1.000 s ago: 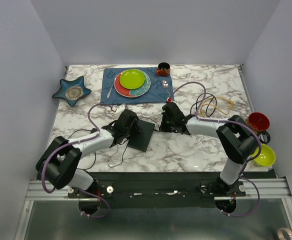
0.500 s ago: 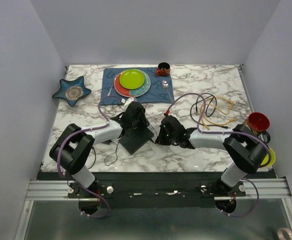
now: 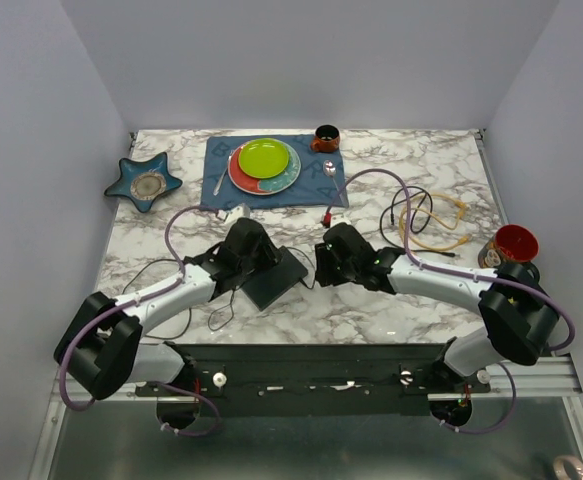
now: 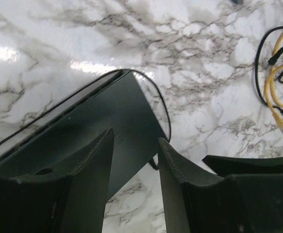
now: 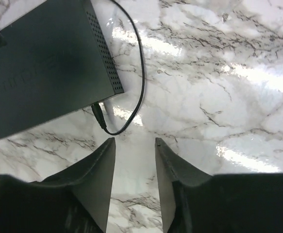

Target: Pull the plug from the switch port

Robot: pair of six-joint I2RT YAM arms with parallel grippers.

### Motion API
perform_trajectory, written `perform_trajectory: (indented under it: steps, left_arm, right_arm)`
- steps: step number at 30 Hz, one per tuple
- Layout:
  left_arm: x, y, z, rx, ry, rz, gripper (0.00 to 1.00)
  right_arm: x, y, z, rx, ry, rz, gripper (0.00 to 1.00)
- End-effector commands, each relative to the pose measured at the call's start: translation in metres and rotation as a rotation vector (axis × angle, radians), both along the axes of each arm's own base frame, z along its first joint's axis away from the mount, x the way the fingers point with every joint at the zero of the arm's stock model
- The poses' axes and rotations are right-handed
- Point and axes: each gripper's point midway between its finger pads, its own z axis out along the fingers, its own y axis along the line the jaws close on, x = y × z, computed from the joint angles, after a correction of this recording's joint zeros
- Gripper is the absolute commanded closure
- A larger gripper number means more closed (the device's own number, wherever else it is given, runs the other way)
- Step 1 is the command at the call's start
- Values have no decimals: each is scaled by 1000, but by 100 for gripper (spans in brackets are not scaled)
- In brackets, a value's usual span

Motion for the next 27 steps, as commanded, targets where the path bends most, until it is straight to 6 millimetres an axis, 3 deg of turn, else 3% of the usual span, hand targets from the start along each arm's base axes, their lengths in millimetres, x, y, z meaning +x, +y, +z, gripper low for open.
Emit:
perform_trajectory:
  steps: [1,3,4,5,6,27]
  left_arm:
    - [-26,6,-22,-50,67,2,51]
    - [-35,6,-31,-63,92,-17,64]
    - [-39,5,-33,-70,99,-26,76]
    - [-42,5,-36,-75,111,-32,97]
    - [-47,7,-41,-70,126,-31,100]
    - [-66,23,-61,-26,172,-26,100]
  right_arm:
    - [-11,4,-2,-107,-28,155,46]
    - [-9,8,1,-118,-45,170,39]
    - [-11,11,-2,-127,-41,179,39]
    - [-11,11,-2,-137,-45,182,38]
    - [-9,13,0,-144,-58,184,39]
    - [7,47,-25,-223,-53,273,46]
